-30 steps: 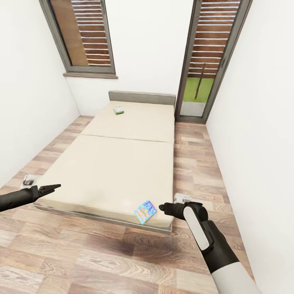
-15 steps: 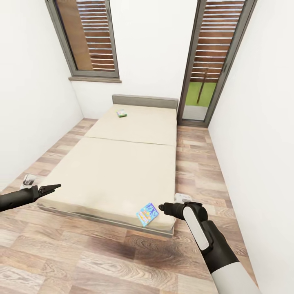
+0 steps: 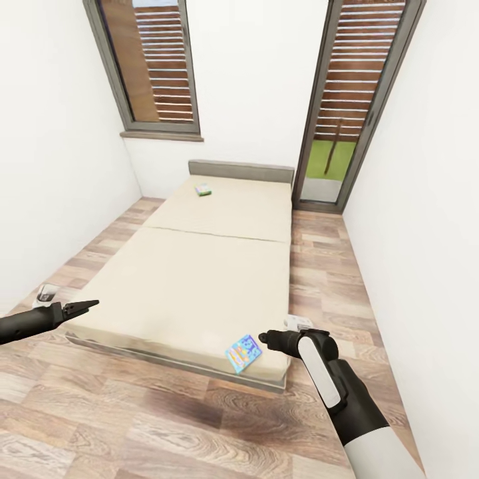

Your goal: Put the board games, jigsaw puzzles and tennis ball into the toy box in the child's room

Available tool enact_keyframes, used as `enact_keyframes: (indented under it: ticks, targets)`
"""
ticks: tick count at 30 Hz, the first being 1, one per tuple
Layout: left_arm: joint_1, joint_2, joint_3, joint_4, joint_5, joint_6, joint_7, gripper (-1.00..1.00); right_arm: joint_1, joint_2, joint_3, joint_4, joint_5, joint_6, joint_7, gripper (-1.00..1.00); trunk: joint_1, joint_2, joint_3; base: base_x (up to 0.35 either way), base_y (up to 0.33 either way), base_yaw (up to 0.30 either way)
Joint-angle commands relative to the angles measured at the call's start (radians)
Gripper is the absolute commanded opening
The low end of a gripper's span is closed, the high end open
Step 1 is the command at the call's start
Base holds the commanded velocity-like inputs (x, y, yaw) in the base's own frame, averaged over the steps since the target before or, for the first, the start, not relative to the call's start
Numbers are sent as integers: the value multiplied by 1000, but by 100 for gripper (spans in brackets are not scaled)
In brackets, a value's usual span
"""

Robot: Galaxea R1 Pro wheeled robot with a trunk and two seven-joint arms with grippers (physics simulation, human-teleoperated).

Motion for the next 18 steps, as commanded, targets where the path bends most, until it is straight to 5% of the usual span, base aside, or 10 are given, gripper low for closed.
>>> enact_keyframes:
  ticks: [1,18]
  targets:
    - [-1,0,1,0,1,10,-3,100,-1,0,0,-1,-10,2,-11,100,0,-1,1,0,0,66]
    - [-1,-1,0,0,1,10,-3,100,-1,-1,-1,4,-11,1,-9,100,0,-1,29,0,0,66]
